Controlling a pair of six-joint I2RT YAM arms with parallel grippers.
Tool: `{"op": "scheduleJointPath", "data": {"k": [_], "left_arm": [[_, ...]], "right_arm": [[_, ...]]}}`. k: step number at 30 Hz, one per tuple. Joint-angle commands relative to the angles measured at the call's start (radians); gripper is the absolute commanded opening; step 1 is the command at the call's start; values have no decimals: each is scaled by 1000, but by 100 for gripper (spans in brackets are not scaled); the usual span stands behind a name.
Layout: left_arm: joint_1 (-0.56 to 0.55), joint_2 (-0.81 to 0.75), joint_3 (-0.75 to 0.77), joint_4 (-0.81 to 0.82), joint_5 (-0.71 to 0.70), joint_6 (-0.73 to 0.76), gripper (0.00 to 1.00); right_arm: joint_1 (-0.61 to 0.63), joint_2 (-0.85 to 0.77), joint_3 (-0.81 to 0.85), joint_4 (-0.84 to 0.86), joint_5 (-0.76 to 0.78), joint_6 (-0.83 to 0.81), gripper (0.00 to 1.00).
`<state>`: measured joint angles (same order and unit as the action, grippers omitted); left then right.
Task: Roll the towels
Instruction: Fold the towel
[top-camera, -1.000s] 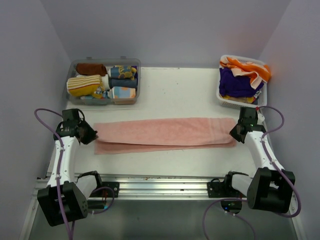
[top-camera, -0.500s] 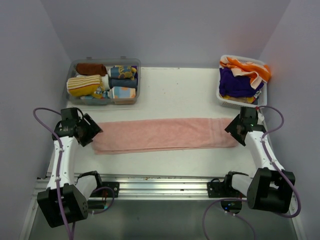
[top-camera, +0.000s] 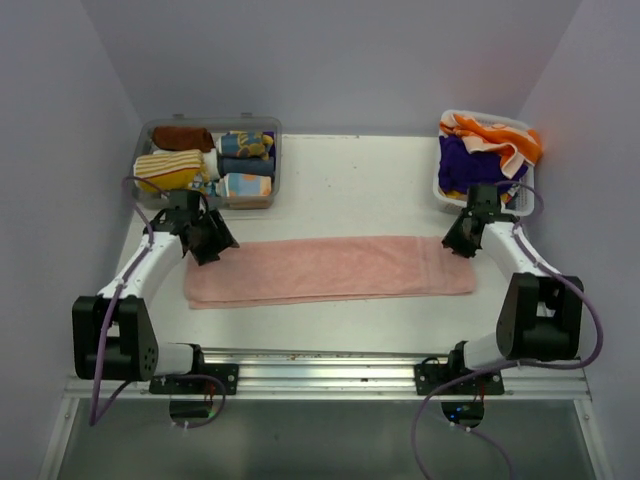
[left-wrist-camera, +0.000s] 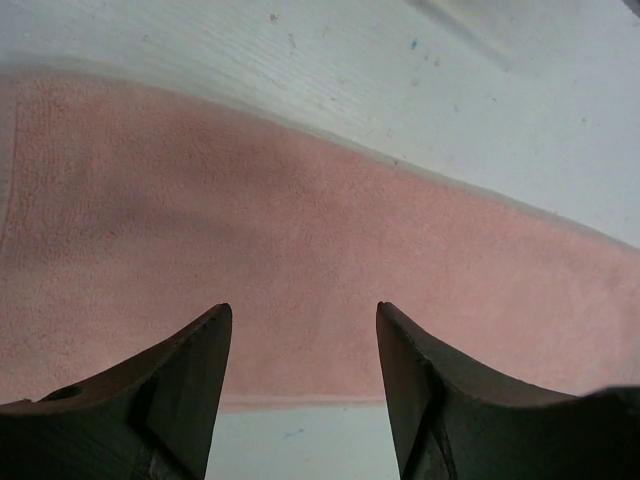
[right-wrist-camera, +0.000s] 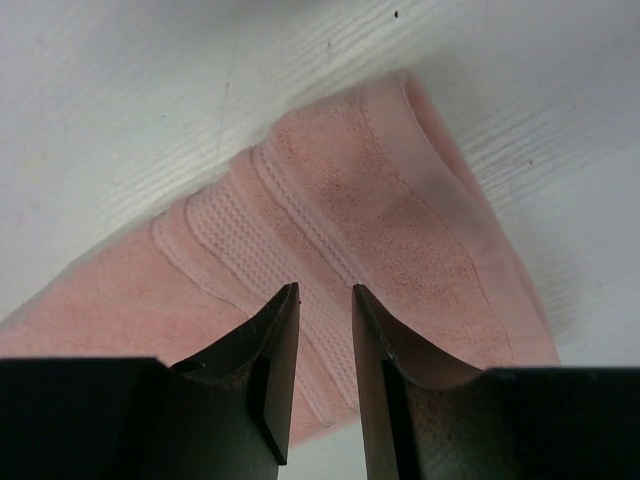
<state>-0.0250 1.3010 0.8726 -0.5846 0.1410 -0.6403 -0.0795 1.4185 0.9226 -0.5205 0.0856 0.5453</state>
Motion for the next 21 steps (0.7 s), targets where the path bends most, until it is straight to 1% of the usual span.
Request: {"op": "scheduleJointPath", "data": {"k": [1,4,5,11,14,17,18,21], "left_arm": [[2,66,17,98,-47,-13,63],[4,141,12,86,-70,-15,62],[7,168,0,85,-75,-15,62],[25,208,-61,95,-89,-18,62],[98,208,-98,104,-83,-18,61],[183,204,-124,111,-66,1,61],[215,202,-126,109,-69,5,61],[250,195,-115,100,-73,21,61]], "right_arm": [[-2,85,53,7,9,-38,32],[0,160,67,7,-38,-35,32],[0,165,53,14,-49,-28,32],[13,169,-16,33,-46,-15,35],[29,168,-71,51,-49,1,36],[72,163,-113,57,-55,22,36],[117,151,-135,62,-64,37,36],[197,114,-186,68,-82,88,36]]}}
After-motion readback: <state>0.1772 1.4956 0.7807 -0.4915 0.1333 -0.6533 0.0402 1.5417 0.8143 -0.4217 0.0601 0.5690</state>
